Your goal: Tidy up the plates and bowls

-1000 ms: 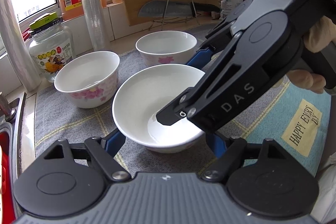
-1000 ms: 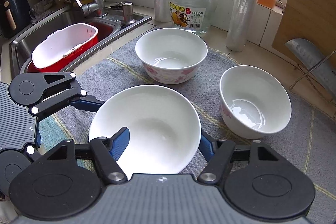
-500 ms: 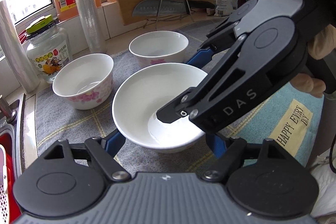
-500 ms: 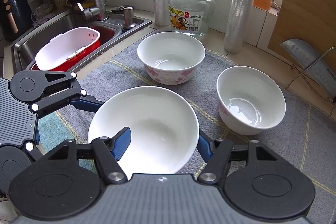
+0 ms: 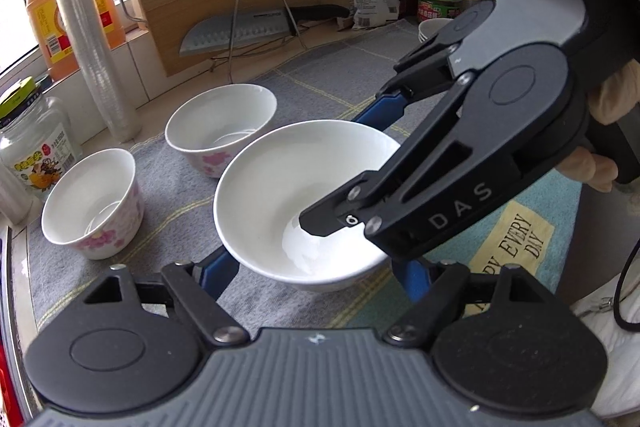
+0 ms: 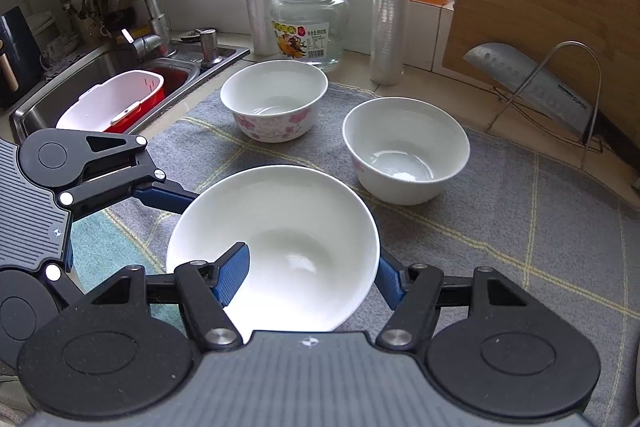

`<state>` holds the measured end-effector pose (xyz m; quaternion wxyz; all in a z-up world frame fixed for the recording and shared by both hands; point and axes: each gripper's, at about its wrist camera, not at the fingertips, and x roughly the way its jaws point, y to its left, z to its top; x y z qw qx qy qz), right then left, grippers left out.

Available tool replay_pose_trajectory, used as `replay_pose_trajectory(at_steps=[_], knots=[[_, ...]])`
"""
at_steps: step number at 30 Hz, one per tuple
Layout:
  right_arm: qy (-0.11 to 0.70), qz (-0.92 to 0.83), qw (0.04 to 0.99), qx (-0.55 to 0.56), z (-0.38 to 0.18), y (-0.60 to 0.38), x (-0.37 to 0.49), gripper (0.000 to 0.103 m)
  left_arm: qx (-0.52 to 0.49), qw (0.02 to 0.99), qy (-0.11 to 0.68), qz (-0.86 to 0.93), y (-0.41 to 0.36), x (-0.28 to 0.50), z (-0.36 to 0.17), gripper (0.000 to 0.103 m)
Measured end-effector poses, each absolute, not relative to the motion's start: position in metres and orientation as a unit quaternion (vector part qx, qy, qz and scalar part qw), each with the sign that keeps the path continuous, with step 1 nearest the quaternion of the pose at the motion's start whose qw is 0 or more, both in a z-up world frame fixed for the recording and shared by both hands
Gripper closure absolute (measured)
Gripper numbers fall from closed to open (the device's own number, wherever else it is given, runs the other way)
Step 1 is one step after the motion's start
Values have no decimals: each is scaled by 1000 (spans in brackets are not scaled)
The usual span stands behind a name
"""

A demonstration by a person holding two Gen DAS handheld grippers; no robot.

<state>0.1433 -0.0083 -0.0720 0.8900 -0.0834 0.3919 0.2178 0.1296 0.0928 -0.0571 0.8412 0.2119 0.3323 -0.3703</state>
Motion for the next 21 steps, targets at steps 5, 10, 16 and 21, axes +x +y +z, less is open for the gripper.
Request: replay_pose_trajectory(at_steps=[5,10,16,21], knots=[[391,191,897,-80,-71,-37,137,31,219,832,325,-392,64,132,-56,20],[389,169,903,-69,-68,-66,133,31,221,823,321,-412,40,141,-57,20],[387,146,908,-63,-72,-95,133,31,231,815,315,-428,16,156,-58,20],[385,135,911,-56,-74,-114,138,31,234,813,313,-432,-4,164,-62,20]])
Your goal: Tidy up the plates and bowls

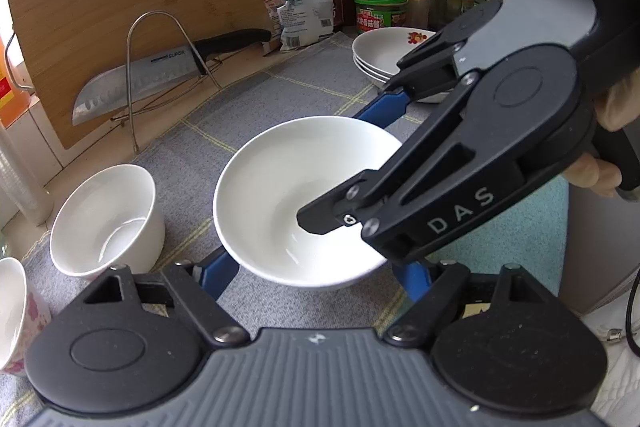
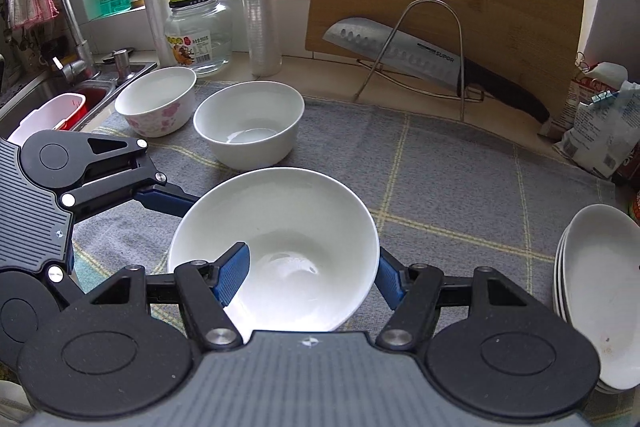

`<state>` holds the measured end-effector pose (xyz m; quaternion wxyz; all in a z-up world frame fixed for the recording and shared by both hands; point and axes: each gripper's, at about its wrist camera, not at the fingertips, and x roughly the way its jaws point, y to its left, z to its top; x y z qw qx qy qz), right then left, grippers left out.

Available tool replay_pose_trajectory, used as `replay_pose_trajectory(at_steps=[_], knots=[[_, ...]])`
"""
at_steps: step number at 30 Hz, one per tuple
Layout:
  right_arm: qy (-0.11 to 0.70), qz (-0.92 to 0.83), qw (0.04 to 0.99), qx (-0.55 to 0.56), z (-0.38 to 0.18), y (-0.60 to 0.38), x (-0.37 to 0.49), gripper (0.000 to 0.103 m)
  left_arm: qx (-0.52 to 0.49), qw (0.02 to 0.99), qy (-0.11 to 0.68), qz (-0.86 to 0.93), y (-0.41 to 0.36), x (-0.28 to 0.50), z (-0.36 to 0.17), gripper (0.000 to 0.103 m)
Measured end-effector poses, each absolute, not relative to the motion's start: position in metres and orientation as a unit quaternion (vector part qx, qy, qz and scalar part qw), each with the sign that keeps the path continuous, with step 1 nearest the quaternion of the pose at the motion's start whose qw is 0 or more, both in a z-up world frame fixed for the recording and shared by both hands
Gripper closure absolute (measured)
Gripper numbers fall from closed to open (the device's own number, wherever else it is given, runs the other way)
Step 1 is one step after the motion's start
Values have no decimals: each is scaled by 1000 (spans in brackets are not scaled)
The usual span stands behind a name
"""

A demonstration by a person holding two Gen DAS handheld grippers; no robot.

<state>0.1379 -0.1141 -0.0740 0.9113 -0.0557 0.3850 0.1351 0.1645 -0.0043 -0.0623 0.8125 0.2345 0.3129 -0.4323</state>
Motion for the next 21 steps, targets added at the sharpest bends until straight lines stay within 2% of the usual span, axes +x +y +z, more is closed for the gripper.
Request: replay_pose_trajectory(at_steps=[21], knots=[[396,123,909,-43,-92,-143,165,31,239,807,330,-427,-33,185,-75,20]])
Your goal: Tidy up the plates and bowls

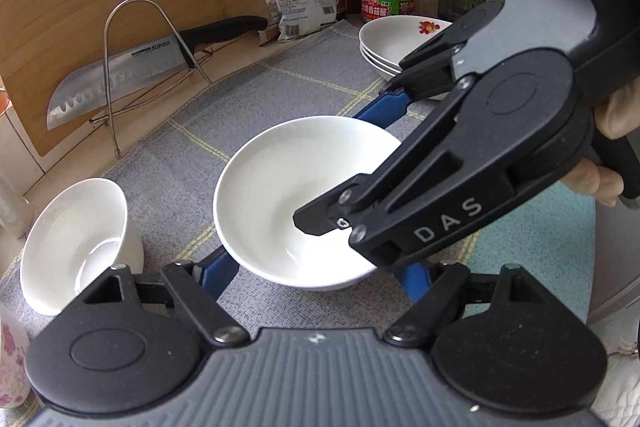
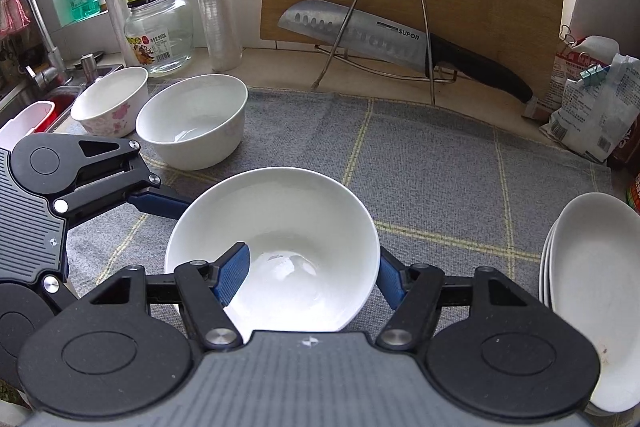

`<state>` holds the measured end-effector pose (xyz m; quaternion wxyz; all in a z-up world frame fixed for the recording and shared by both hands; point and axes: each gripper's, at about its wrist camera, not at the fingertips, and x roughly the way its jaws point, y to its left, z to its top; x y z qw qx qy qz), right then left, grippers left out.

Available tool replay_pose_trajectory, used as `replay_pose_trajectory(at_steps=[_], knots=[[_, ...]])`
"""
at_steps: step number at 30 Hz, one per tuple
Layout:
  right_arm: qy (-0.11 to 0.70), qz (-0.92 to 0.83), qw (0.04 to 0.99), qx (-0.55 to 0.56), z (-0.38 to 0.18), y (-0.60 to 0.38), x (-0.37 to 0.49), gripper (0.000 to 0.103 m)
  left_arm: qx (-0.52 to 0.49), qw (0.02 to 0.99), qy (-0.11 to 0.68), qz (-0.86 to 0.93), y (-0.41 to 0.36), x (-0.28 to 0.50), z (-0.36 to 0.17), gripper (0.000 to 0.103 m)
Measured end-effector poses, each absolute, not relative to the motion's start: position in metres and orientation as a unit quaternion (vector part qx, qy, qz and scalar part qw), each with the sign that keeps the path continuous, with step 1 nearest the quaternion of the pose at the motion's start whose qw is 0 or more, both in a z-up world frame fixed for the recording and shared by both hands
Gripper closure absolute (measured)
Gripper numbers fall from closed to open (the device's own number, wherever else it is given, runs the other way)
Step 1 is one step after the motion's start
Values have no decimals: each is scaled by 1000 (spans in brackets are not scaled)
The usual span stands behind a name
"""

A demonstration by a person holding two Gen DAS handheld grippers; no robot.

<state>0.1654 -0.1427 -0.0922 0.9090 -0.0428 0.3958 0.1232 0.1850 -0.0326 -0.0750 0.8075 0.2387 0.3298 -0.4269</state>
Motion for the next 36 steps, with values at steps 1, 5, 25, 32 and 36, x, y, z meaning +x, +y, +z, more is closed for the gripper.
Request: replay_pose_trajectory(at_steps=[1,5,25,32,36], knots=[[396,124,909,-42,-93,-143,165,31,237,807,331,-427,-33,185,-75,20],[397,127,908,-39,-95,-143,166,19,239,810,324,-426,-33,185,-76,14],[369,112,921,-54,-78,-134,155,0,165,854,357,-341,30,179,-68,6],[361,127,921,-69,-74,-115,157,0,172,864,354,-313,50,181,-64,6],[358,136,920,-78,-73,-104,160,0,173,868,354,-301,64,184,-60,6]])
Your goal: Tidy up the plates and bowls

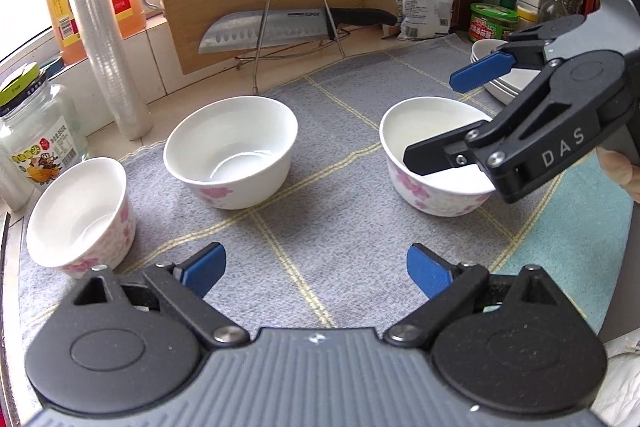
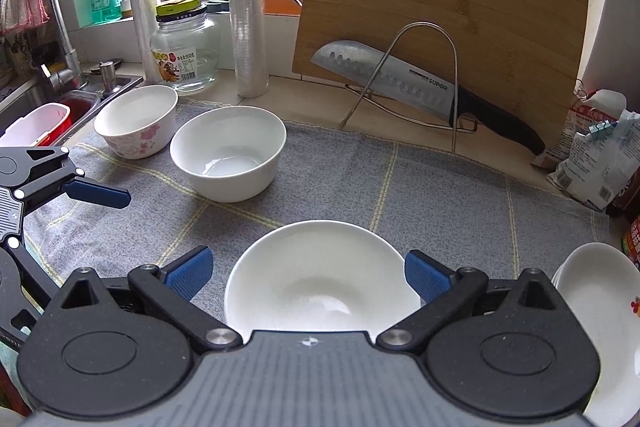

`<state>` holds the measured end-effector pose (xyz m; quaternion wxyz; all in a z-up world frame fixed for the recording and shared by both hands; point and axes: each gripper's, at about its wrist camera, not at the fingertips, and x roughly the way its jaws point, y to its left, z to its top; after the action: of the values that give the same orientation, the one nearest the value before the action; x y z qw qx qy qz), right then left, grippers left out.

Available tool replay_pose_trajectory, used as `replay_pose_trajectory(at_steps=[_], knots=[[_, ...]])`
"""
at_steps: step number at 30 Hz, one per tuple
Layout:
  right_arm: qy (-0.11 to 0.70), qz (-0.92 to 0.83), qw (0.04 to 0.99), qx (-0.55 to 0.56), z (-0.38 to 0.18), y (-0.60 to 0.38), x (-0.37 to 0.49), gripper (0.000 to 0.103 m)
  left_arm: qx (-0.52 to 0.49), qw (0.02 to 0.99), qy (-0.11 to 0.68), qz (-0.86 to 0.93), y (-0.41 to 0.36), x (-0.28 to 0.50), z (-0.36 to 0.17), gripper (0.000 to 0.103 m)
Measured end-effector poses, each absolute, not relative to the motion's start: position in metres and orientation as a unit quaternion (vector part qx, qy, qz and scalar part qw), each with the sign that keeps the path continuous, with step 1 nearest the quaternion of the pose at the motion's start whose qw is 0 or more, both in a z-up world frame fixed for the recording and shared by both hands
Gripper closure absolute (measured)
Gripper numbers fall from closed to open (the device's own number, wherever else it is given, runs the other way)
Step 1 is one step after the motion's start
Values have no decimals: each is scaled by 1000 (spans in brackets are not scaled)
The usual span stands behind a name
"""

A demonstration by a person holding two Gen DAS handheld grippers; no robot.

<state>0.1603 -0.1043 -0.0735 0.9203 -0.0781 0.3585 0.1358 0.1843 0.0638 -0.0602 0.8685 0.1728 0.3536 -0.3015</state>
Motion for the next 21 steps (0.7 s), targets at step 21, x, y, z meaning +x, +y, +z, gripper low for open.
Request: replay_pose_trajectory(at_steps=[21], knots=[[356,180,907,-139,-82,-57,205,0,150,884,351,-268,98,276,-21,6]])
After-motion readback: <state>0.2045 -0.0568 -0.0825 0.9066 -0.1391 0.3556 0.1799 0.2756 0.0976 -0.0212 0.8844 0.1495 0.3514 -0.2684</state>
